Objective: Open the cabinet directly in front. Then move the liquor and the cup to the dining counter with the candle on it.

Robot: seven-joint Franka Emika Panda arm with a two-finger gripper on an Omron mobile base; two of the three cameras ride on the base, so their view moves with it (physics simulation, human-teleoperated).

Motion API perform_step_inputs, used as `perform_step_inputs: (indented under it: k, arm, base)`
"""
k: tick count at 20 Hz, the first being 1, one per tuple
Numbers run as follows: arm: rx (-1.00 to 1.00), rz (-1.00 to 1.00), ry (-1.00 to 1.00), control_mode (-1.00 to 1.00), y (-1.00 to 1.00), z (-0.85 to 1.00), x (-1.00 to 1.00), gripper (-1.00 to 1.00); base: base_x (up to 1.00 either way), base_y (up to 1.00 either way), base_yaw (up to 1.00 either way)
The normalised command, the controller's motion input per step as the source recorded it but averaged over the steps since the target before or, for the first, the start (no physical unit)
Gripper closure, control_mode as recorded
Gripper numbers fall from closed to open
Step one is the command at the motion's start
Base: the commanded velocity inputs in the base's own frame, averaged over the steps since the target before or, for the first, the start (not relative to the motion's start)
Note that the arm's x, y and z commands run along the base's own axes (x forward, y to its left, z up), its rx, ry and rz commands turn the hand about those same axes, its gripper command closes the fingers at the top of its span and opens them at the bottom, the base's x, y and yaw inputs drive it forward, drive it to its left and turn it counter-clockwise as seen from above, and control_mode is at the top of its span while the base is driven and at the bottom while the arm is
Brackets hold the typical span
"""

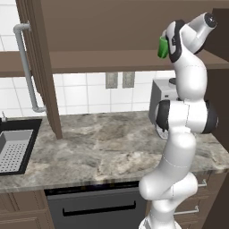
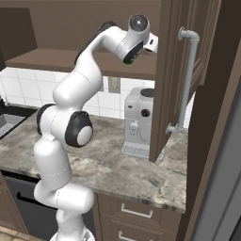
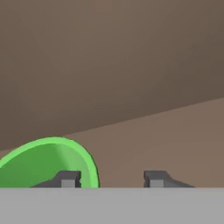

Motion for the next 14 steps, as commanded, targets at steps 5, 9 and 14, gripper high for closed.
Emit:
perform_step_inputs:
  k: [5,9,14]
  arm:
    - [0.08,0.00,-0.10,-1.00,0.00,0.00,0.00,1.00]
    - [0.04,0.00,-0.18,-1.00,0.00,0.00,0.00,1.00]
    - [0.01,0.00,-0.22,-1.00,0.00,0.02,-0.05,1.00]
  base:
    - [0.00,0.00,0.00]
    - [0.00,0.00,0.00]
    - [0.00,0.00,0.00]
